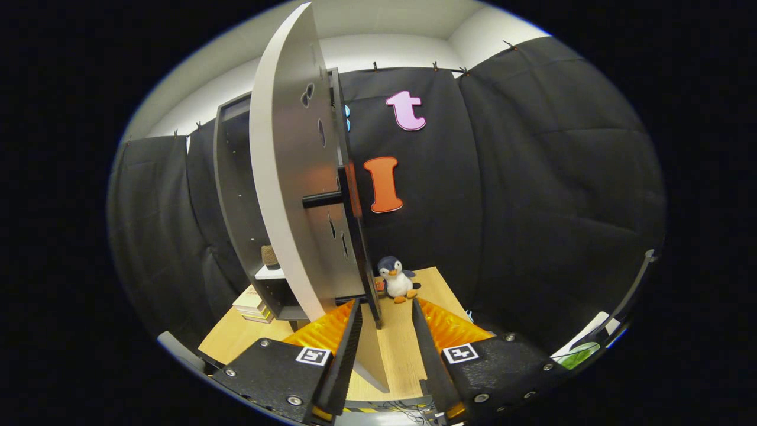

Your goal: Open the shoe cabinet door, grab the shoes and put them into the shoe cabinet, then close the shoe cabinet door.

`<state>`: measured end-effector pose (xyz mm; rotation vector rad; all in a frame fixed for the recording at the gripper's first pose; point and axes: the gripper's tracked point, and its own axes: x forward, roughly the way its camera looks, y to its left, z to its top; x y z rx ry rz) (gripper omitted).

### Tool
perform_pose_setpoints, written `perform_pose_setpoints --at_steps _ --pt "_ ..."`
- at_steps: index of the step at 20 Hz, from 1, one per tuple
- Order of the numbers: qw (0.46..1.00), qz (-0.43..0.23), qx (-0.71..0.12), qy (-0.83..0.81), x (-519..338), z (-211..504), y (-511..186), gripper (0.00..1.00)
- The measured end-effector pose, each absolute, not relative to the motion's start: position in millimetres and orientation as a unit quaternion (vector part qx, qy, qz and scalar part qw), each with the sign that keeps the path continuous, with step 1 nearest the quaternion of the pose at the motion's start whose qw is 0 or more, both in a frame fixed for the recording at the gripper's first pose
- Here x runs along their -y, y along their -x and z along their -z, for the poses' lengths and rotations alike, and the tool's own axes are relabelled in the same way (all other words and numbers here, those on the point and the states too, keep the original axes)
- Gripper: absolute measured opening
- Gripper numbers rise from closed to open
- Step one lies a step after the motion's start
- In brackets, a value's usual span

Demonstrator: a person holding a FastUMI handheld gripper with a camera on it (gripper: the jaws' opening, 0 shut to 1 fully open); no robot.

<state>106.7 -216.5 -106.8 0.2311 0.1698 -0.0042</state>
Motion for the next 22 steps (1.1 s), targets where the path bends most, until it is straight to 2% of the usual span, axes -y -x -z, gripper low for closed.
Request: perform_pose_setpoints --at_steps 7,19,22 --pt "0.995 0.003 -0.074 -0.074 207 101 -108 0.55" --pt "0.985 -0.134 -0.061 -0.092 93 92 -119 0.56" --pt "0.981 -0.162 -0.058 -0.094 71 88 -126 0.64"
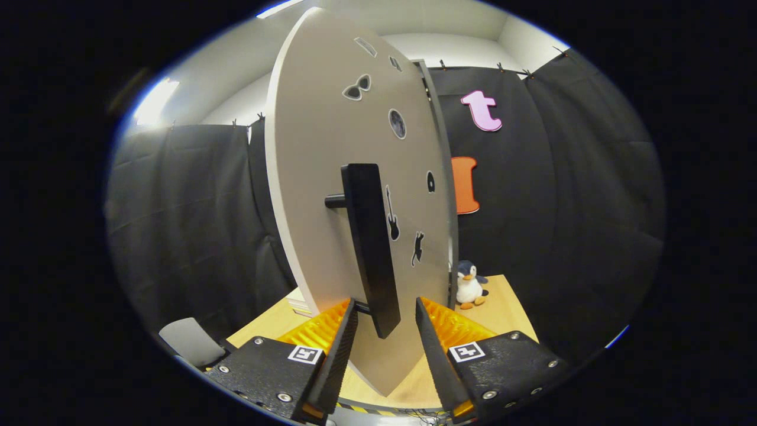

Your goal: Open the shoe cabinet door, grab the shoes and put them into the shoe cabinet, then close the shoe cabinet door.

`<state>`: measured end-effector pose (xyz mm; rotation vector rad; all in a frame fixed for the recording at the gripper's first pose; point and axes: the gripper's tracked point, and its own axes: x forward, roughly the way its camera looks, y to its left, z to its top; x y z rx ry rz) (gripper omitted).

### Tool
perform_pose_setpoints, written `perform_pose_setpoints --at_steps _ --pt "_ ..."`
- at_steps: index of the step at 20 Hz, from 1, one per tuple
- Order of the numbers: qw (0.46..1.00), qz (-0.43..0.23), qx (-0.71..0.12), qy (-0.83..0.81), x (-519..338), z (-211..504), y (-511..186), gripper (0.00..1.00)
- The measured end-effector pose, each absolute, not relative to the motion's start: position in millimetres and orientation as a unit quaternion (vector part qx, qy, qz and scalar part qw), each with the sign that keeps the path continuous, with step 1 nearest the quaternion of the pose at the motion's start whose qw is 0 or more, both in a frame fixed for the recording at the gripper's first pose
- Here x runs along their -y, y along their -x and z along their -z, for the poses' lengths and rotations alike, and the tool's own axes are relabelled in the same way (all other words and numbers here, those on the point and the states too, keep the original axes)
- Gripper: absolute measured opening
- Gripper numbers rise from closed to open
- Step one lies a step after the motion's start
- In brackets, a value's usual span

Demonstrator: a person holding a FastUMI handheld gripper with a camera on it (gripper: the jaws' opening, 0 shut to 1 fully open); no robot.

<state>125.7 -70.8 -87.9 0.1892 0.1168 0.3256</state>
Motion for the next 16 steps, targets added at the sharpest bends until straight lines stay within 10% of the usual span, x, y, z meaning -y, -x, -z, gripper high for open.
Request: perform_pose_setpoints --at_steps 16 --pt "0.974 -0.219 -0.039 -0.042 -82 60 -225 0.84"
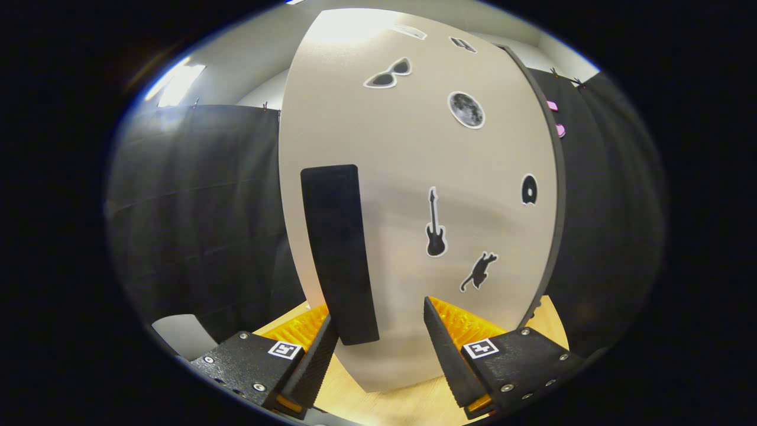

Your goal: Open the shoe cabinet door, grab the shoes and put them into the shoe cabinet, then close the shoe cabinet door.

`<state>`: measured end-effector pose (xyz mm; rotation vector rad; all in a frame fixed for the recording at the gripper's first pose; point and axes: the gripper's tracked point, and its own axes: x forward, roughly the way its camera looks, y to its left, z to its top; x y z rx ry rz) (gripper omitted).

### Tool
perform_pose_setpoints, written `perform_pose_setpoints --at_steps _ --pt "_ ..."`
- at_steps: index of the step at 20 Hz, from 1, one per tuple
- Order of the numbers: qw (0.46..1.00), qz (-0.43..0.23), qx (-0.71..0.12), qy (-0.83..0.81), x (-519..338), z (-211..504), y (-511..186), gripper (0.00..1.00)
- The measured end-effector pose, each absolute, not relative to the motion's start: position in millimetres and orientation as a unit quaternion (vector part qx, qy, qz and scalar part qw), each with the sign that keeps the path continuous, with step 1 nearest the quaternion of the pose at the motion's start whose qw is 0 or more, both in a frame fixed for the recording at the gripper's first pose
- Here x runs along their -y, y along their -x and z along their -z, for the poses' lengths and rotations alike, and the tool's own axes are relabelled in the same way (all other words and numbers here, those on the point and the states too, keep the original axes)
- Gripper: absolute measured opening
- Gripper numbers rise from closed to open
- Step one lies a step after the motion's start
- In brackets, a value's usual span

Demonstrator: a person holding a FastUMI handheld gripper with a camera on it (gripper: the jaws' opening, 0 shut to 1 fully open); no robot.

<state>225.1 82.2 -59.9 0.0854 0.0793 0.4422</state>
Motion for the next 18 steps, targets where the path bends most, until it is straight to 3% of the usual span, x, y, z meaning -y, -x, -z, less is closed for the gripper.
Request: perform_pose_setpoints --at_steps 8,18 --pt "0.982 -0.182 -0.020 -0.047 -116 57 -272 0.88" --pt "0.997 -0.081 0.009 -0.018 -122 61 -297 0.93"
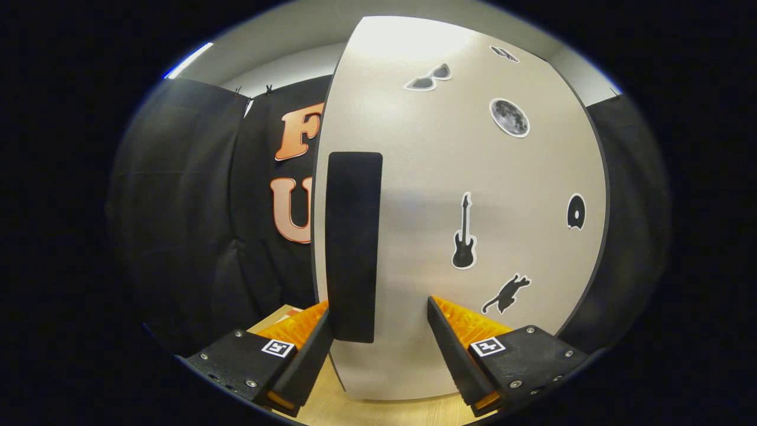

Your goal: Open the shoe cabinet door, grab the shoes and put them into the shoe cabinet, then close the shoe cabinet door.

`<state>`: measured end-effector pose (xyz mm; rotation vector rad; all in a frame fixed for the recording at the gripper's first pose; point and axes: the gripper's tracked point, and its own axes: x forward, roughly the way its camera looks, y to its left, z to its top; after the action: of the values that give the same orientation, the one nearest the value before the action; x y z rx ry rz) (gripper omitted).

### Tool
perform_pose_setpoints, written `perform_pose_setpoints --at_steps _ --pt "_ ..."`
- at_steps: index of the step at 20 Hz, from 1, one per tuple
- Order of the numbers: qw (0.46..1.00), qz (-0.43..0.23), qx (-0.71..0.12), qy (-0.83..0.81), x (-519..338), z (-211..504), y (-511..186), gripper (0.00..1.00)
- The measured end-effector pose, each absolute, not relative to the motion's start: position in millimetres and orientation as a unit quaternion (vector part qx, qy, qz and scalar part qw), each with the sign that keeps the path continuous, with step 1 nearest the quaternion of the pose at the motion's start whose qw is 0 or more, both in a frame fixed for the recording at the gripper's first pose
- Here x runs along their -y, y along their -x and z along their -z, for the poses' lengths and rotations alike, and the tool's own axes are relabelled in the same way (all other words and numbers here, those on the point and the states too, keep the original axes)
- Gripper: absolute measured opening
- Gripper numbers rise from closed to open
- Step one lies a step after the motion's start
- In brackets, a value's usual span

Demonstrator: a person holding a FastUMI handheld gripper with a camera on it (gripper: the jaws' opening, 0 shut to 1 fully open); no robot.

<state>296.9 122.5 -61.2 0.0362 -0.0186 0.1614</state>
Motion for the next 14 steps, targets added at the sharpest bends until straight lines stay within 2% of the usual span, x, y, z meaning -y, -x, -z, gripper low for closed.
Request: perform_pose_setpoints --at_steps 8,14 --pt "0.999 -0.044 0.012 -0.006 -123.4 63.8 -302.5 0.93" --pt "0.999 -0.042 0.012 -0.010 -123.3 64.8 -305.0 0.94"
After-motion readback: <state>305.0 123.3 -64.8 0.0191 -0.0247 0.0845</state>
